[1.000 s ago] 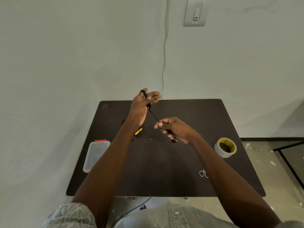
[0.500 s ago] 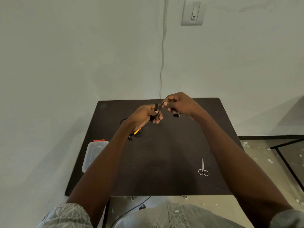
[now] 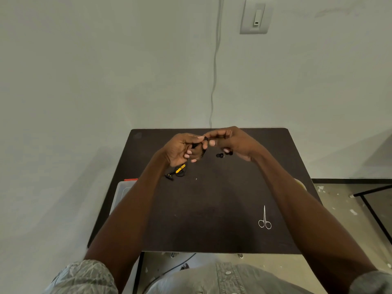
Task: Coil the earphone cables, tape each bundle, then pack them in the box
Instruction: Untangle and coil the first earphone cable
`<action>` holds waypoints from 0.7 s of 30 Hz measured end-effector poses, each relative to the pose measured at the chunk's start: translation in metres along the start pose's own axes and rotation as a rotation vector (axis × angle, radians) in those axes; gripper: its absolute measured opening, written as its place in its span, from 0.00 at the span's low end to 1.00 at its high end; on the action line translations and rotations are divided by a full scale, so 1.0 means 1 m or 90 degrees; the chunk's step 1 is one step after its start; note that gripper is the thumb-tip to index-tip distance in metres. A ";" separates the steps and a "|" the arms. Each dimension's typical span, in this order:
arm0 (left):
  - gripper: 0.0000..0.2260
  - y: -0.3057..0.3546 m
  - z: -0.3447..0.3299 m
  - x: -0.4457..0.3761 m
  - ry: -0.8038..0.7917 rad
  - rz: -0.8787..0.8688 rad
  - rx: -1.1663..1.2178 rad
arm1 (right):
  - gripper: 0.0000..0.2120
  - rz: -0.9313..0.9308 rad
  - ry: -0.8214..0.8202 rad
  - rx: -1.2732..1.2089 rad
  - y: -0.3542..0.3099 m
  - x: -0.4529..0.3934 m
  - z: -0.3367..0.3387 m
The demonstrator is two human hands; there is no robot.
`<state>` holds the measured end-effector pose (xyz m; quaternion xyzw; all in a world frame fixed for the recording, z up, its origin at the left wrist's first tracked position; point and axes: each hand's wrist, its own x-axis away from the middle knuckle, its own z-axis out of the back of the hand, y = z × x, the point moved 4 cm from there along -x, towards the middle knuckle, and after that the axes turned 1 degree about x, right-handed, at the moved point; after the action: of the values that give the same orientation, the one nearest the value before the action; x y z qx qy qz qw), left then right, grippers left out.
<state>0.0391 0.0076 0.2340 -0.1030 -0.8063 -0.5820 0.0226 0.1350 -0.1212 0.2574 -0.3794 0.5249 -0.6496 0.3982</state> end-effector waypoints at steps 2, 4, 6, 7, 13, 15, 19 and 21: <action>0.12 0.000 0.000 0.001 -0.017 0.013 0.013 | 0.10 -0.012 -0.001 -0.025 0.002 0.001 -0.004; 0.12 -0.001 -0.002 0.003 -0.025 0.017 0.006 | 0.07 -0.022 0.040 -0.023 0.006 -0.001 -0.004; 0.10 -0.002 -0.001 0.003 -0.006 0.004 -0.006 | 0.04 -0.025 0.079 -0.019 0.011 -0.003 -0.002; 0.09 -0.002 0.000 0.003 0.011 -0.006 -0.005 | 0.04 -0.024 0.094 -0.014 0.013 -0.004 -0.002; 0.07 0.001 0.015 -0.002 0.266 -0.073 -0.085 | 0.07 -0.012 0.177 0.050 0.009 -0.002 -0.004; 0.05 0.004 0.023 -0.001 0.320 -0.105 -0.132 | 0.07 -0.017 0.196 0.063 0.011 -0.001 -0.002; 0.05 0.008 0.023 0.002 0.283 -0.054 -0.299 | 0.07 -0.032 0.193 0.082 0.017 0.001 -0.001; 0.04 0.008 0.019 0.002 0.262 -0.045 -0.325 | 0.07 -0.036 0.188 0.092 0.018 0.000 -0.002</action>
<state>0.0403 0.0287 0.2360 0.0423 -0.6162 -0.7741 0.1385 0.1355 -0.1230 0.2390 -0.2650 0.5186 -0.7453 0.3244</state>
